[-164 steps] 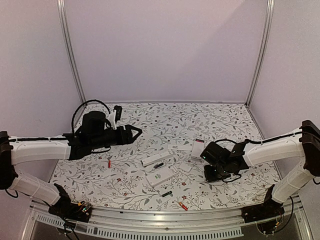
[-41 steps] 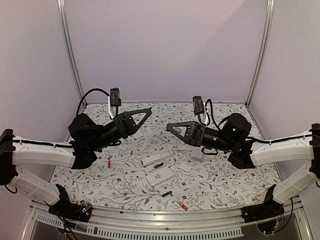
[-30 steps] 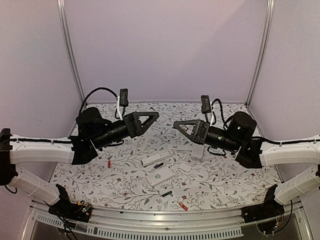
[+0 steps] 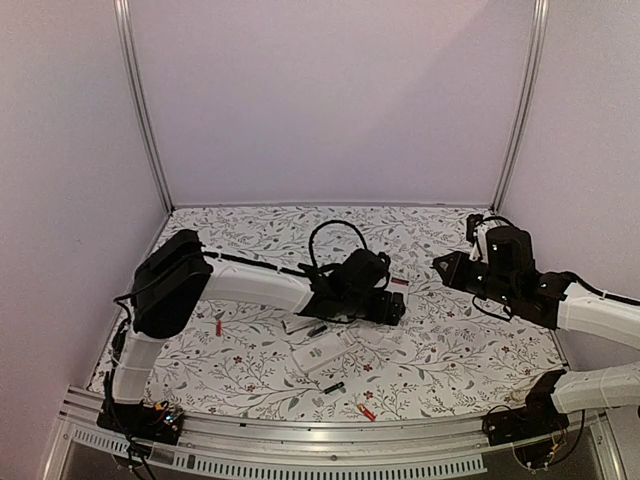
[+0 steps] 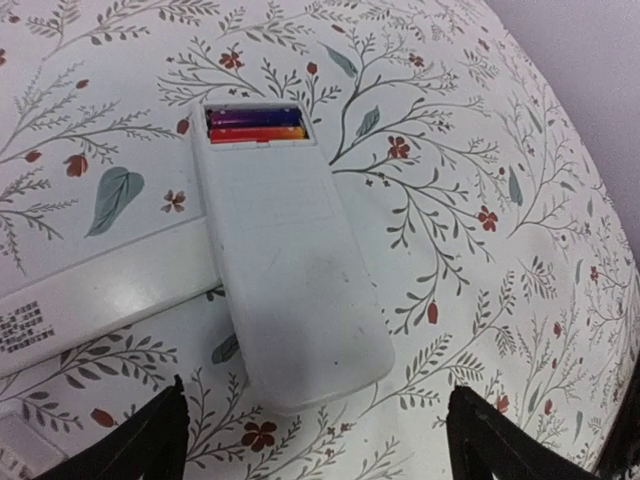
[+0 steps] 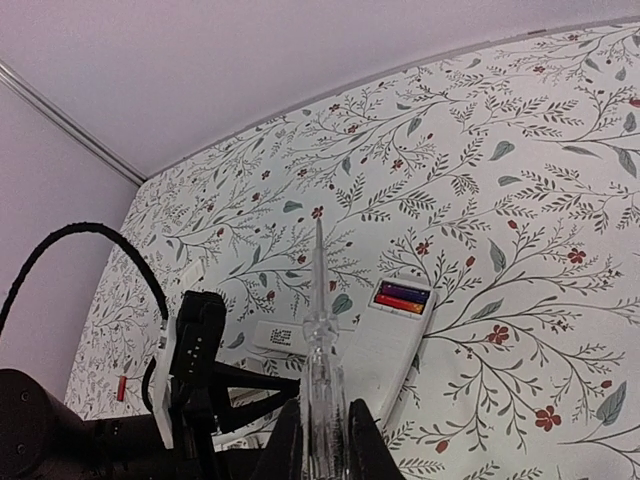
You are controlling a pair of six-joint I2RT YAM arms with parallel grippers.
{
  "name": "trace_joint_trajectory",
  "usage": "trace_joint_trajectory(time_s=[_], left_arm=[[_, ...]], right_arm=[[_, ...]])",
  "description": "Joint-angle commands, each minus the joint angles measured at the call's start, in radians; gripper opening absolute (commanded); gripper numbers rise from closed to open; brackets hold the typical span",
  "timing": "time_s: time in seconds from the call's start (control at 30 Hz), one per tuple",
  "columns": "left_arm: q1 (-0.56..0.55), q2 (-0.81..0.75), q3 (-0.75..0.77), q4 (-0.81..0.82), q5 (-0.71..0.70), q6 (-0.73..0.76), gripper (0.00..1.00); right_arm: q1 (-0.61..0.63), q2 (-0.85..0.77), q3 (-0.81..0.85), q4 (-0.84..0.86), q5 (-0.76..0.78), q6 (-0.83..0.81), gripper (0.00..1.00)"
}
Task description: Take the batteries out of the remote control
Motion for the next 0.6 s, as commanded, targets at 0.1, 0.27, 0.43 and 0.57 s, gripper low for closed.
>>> trace_joint_trajectory(time_s=[0.1,0.27,0.43,0.57], left_arm=[[-0.038,0.143,0.218,-0.263,-0.106,0.053,0.92],[-0.048,0.215,0.323,-0.336,-0.14,0.088,0.94],[-0.056,0.26,0.39,-0.381,-0.176,0.117,0.92],[-0.062,0.282,0.414,-0.394,-0.188,0.136,0.87]], right_arm=[[-0.001,-0.044,-0.045,-0.018,0.04,0.001,0.0],[-0.001,-0.058,-0.058,-0.015,0.046,0.0,0.0],[-0.001,-0.054,-0.058,-0.007,0.045,-0.002,0.0],[-0.001,-0.048,-0.059,-0.005,0.045,-0.002,0.0]])
